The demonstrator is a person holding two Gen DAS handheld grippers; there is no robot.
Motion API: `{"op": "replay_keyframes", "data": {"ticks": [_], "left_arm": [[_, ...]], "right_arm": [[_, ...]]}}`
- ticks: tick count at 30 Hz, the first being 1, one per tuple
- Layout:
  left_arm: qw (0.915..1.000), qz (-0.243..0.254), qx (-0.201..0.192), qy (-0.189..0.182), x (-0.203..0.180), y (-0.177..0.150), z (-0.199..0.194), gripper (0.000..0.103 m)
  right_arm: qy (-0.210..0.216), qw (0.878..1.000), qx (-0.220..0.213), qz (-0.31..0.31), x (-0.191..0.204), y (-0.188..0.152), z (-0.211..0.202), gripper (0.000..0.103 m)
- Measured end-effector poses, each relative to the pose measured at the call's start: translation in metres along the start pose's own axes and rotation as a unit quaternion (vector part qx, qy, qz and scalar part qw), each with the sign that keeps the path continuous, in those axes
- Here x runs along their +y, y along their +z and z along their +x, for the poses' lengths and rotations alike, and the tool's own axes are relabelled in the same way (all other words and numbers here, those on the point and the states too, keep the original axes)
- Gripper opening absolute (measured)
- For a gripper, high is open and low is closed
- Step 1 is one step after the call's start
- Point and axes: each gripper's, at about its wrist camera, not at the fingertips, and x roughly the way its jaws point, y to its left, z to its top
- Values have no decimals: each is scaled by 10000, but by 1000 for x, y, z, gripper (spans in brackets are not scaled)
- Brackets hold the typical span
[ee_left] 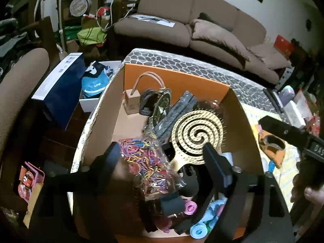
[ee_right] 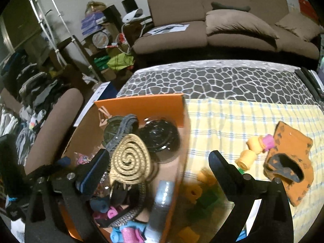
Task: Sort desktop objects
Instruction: 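Lower the hairbrush and bag into the box and open both grippers, then move the left gripper toward the white measuring scoop on the cloth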
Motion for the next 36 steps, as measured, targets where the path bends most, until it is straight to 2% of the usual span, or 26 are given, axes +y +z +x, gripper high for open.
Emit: {"op": "replay_keyframes", "data": {"ticks": [8, 22, 28, 36], "left_arm": [[9999, 68, -26, -107, -13, 0, -6, 102], [9991, 327, -78, -269, -46, -3, -17, 103], [9974, 517, -140, -481, -72, -8, -21, 103], [9925, 1027, -81, -651, -123, -25, -26, 103]], "right_arm": [[-203, 9996, 164, 136, -20, -10, -3, 101], [-692, 9971, 313, -12, -47, -30, -21, 102], [-948, 9949, 337, -62, -68, -41, -36, 102], [-1177, 9923, 396, -4, -99, -60, -60, 102]]}}
